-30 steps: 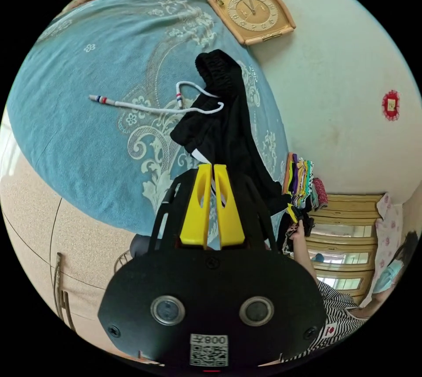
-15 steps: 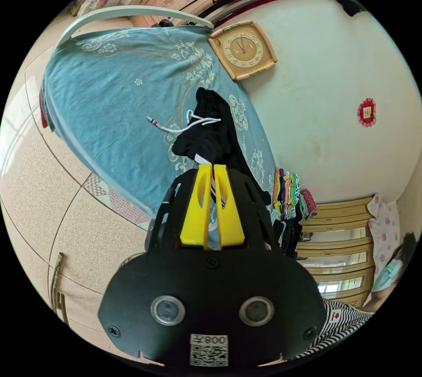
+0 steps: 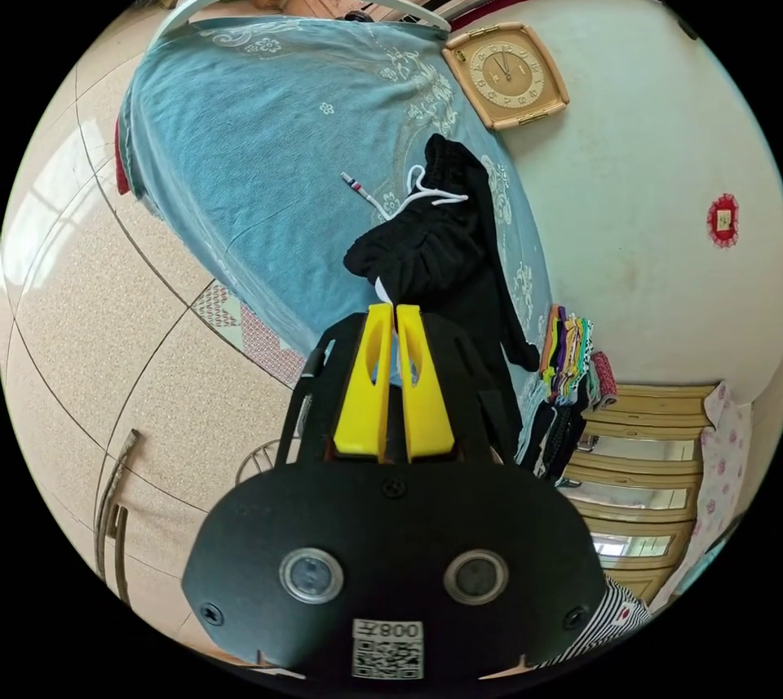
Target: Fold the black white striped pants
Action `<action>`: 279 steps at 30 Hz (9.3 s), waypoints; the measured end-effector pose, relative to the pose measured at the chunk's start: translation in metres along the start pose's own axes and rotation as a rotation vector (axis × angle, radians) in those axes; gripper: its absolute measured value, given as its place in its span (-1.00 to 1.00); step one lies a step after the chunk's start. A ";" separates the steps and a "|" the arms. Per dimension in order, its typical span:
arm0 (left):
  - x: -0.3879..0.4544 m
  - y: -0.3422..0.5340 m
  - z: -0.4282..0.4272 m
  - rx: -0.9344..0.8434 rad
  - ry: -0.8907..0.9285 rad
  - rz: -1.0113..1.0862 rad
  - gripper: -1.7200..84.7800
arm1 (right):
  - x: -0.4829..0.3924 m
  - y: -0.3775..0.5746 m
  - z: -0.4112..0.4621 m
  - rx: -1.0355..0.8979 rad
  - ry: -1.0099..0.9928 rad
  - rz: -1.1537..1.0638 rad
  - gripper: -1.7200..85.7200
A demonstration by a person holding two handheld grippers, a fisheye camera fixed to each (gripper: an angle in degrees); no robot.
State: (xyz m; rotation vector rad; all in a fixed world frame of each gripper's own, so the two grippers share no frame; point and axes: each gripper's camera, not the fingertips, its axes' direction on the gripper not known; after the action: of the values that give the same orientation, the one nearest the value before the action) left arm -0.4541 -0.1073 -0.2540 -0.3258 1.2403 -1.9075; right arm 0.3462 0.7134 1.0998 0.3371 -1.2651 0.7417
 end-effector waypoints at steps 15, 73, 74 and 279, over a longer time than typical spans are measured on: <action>0.023 0.027 0.019 0.030 -0.067 -0.049 -0.94 | -0.034 0.020 0.027 0.029 0.220 -0.173 -0.93; 0.602 -0.176 0.397 -0.243 -0.269 0.793 -0.77 | -0.216 -0.221 0.003 0.172 0.249 -0.381 -0.80; 0.617 -0.179 0.413 -0.255 -0.305 0.838 -0.76 | -0.219 -0.231 0.010 0.153 0.265 -0.379 -0.80; 0.613 0.059 0.440 -0.434 -0.200 0.859 -0.94 | -0.041 0.000 -0.034 0.089 0.300 -0.140 -0.90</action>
State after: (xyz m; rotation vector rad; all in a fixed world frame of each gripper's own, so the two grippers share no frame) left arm -0.5486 -0.8570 -0.2193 -0.1547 1.3533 -0.8572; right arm 0.3668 0.7213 1.0515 0.3677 -0.9181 0.7003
